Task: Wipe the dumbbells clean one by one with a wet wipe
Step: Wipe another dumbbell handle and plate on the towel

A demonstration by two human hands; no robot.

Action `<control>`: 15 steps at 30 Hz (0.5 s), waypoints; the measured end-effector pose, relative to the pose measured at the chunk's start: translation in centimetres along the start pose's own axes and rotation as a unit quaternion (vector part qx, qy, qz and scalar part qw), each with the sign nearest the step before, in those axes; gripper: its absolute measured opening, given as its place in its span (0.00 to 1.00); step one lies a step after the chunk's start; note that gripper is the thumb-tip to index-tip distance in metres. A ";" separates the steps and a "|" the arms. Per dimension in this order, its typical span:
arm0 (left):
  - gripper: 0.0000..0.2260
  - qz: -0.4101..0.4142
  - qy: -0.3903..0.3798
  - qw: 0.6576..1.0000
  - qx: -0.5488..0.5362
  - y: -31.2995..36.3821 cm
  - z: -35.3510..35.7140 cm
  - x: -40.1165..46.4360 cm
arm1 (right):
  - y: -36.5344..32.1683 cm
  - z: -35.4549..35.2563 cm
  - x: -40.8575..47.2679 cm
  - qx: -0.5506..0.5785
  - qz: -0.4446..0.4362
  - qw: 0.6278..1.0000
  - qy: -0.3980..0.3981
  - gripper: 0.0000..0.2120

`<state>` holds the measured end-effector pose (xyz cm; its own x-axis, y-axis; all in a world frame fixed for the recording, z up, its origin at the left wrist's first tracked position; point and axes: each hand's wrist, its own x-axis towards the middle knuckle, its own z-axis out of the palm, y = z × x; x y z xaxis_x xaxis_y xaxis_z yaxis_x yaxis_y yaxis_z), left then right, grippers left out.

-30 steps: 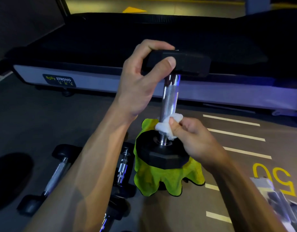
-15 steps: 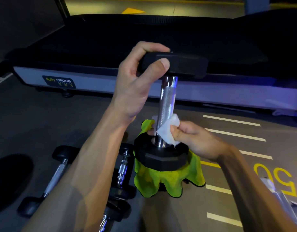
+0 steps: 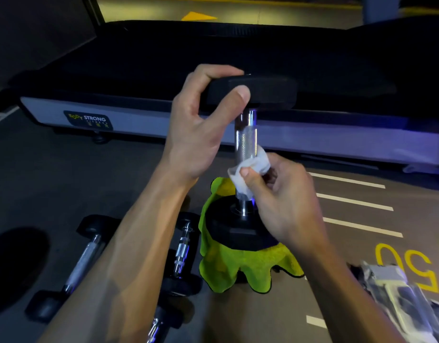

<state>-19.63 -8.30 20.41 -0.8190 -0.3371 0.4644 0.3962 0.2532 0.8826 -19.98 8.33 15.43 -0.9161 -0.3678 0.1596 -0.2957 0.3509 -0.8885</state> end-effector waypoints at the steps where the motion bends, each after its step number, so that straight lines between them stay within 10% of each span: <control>1: 0.08 0.000 0.000 1.000 0.002 0.0 0.0 -0.1 | 0.2 -0.1 0.4 0.020 -0.006 1.000 -0.020 0.08; 8: 0.08 0.007 -0.019 1.000 -0.022 0.1 -0.4 -0.4 | 2.1 -1.0 1.9 0.252 0.076 0.943 -0.204 0.20; 15: 0.09 -0.004 -0.016 0.999 -0.042 0.0 -0.8 -0.4 | 1.9 0.1 2.7 0.326 0.059 0.927 -0.178 0.14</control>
<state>-18.97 -8.95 20.26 -0.8347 -0.3100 0.4551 0.4215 0.1721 0.8903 -22.95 7.90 14.12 -0.7501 -0.6614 -0.0041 0.1329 -0.1446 -0.9805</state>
